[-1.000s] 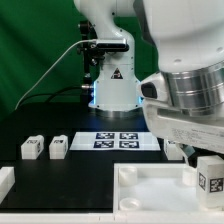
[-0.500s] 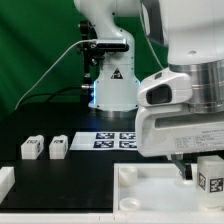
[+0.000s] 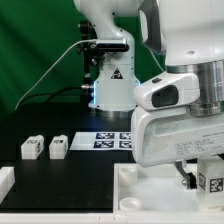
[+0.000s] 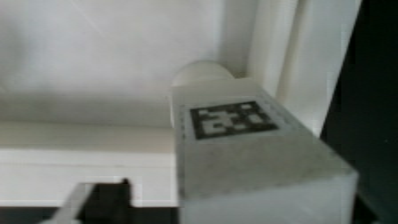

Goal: Assemble one leg

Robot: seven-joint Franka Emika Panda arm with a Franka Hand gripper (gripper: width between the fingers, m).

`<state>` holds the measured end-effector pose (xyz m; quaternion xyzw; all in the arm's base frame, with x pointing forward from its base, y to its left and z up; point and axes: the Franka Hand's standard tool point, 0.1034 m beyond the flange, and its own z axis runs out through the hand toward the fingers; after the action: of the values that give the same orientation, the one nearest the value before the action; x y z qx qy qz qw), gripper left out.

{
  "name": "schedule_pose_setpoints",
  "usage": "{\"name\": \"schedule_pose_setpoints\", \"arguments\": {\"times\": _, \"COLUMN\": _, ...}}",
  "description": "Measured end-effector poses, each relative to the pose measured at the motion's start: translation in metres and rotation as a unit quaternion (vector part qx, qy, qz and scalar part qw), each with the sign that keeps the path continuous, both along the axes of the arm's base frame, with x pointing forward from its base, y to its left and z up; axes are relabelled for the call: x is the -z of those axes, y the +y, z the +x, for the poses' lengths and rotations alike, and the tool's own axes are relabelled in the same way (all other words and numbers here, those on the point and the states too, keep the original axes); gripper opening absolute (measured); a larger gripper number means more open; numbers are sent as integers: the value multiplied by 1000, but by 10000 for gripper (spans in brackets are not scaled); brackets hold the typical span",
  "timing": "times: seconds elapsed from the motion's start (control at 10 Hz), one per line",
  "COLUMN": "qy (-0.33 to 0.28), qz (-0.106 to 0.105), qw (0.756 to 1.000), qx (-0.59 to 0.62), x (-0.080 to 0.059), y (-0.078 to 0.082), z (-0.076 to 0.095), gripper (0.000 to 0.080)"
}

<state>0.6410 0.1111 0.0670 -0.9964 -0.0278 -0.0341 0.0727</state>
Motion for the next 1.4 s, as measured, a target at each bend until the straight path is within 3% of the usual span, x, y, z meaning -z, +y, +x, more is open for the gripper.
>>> {"name": "schedule_pose_setpoints", "arguments": {"times": 0.1, "qy": 11, "qz": 11, "qw": 998, "qx": 68, "x": 0, "y": 2, "z": 0, "gripper": 392}}
{"name": "schedule_pose_setpoints", "arguments": {"times": 0.2, "qy": 17, "qz": 14, "qw": 994, "qx": 104, "x": 0, "y": 2, "z": 0, "gripper": 294}}
{"name": "schedule_pose_setpoints", "arguments": {"times": 0.3, "qy": 21, "qz": 15, "qw": 991, "qx": 130, "x": 0, "y": 2, "z": 0, "gripper": 294}}
{"name": "schedule_pose_setpoints", "arguments": {"times": 0.6, "qy": 53, "qz": 27, "qw": 932, "qx": 357, "x": 0, "y": -3, "z": 1, "gripper": 294}}
{"name": "schedule_pose_setpoints", "arguments": {"times": 0.9, "qy": 100, "qz": 83, "qw": 774, "qx": 620, "x": 4, "y": -7, "z": -8, "gripper": 297}}
{"name": "schedule_pose_setpoints", "arguments": {"times": 1.1, "qy": 136, "qz": 97, "qw": 664, "qx": 728, "x": 3, "y": -3, "z": -10, "gripper": 297}}
{"name": "schedule_pose_setpoints", "arguments": {"times": 1.2, "qy": 138, "qz": 97, "qw": 662, "qx": 731, "x": 3, "y": -2, "z": -11, "gripper": 297}}
{"name": "schedule_pose_setpoints", "arguments": {"times": 1.3, "qy": 134, "qz": 97, "qw": 677, "qx": 717, "x": 3, "y": -2, "z": -11, "gripper": 489}}
{"name": "schedule_pose_setpoints", "arguments": {"times": 1.4, "qy": 132, "qz": 96, "qw": 691, "qx": 704, "x": 3, "y": -2, "z": -11, "gripper": 489}}
